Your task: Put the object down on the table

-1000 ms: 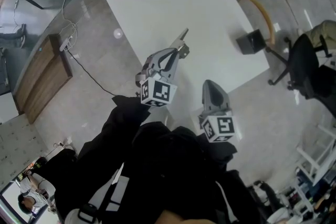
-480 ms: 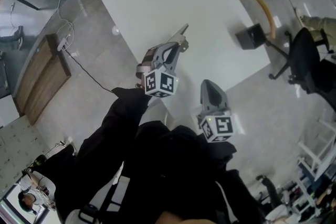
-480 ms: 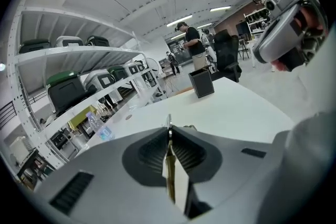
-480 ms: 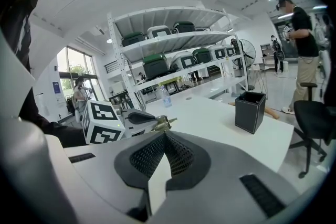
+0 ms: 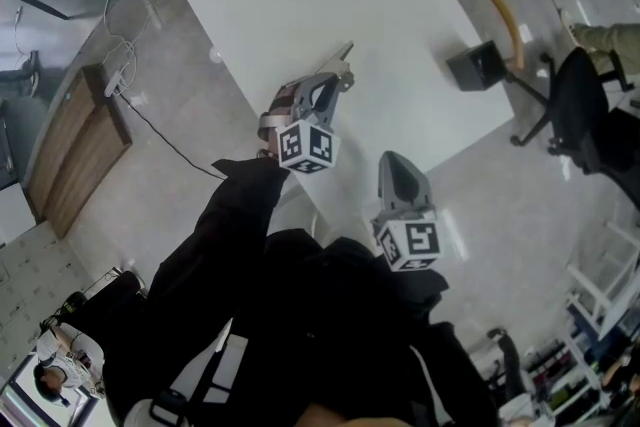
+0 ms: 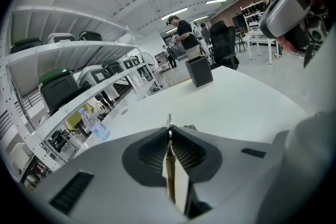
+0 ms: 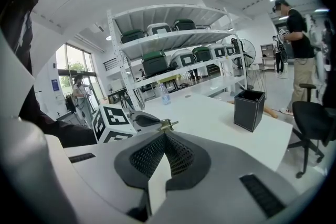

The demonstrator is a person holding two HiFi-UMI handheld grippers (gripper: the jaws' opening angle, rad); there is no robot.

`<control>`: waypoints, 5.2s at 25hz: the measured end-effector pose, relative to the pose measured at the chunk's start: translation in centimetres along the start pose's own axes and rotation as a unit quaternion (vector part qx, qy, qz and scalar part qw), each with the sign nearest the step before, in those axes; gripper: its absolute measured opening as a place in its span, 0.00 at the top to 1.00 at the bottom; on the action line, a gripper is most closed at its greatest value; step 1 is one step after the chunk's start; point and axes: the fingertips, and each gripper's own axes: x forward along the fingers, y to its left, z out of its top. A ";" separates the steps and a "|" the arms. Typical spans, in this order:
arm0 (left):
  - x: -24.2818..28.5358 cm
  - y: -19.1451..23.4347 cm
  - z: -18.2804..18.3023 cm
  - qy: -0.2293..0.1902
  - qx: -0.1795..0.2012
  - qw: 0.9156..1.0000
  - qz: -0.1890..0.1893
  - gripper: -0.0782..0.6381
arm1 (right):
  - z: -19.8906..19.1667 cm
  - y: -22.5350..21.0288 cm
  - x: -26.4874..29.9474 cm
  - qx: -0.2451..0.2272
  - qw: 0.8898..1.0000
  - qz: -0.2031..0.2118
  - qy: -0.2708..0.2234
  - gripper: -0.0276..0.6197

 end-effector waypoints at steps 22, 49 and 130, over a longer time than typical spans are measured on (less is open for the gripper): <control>3.3 -2.7 -3.2 0.054 0.054 0.996 -0.040 0.85 | -0.2 -0.5 0.9 -0.009 1.000 0.001 0.005 0.95; 2.2 -3.7 -3.0 0.079 0.063 0.993 -0.060 0.74 | 0.2 -0.1 0.1 -0.015 1.000 0.005 0.000 0.95; -20.4 4.4 12.7 -0.196 -0.264 0.945 0.004 0.89 | 14.8 2.3 -5.1 -0.049 0.986 -0.031 -0.154 0.95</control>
